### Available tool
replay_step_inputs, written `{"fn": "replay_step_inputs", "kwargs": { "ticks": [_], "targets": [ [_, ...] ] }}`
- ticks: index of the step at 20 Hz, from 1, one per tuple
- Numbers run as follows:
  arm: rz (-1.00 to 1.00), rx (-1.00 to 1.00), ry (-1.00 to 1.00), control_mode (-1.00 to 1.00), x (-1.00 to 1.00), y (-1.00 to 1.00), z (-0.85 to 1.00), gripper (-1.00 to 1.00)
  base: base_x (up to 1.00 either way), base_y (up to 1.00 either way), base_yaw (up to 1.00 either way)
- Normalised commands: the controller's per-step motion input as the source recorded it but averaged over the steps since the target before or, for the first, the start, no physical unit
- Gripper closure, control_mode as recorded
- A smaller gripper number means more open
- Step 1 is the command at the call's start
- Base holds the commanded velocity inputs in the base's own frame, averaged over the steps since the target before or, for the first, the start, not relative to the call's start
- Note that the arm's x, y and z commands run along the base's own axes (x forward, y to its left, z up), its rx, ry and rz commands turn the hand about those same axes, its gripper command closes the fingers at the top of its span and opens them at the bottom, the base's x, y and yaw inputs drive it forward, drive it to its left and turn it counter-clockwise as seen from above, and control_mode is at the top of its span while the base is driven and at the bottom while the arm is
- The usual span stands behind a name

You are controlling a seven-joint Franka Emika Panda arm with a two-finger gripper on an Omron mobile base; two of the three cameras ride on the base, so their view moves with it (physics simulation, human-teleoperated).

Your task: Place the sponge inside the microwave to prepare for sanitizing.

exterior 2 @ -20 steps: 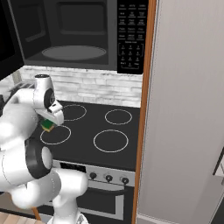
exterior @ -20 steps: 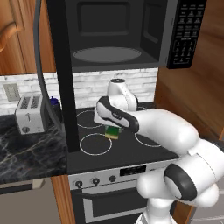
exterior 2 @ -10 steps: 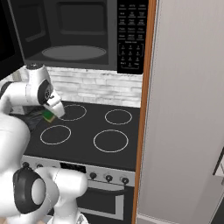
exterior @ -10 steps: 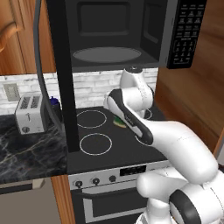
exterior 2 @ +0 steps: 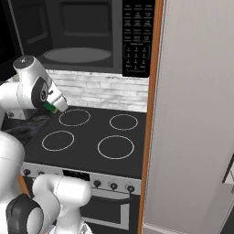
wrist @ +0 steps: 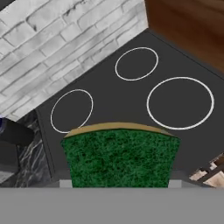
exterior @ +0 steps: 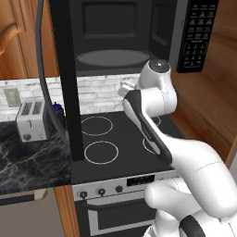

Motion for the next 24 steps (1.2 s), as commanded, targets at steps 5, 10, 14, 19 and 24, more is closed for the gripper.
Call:
{"fn": "replay_step_inputs", "kwargs": {
  "ticks": [5,10,14,19,24],
  "targets": [
    [-0.02,0.00,-0.27,-1.00,-0.14,-0.22,0.77,1.00,0.00,0.00,0.00],
    [-0.04,0.00,-0.24,-1.00,-0.06,-0.23,0.75,1.00,0.00,0.00,0.00],
    [-0.04,0.00,-0.16,-1.00,-0.01,-0.13,0.62,1.00,0.00,0.00,0.00],
    [-0.03,-0.01,-0.04,-1.00,0.04,-0.01,0.34,1.00,0.00,0.00,0.00],
    [-0.03,0.00,0.08,-1.00,0.70,0.00,0.06,1.00,0.00,0.00,0.00]
  ]
}}
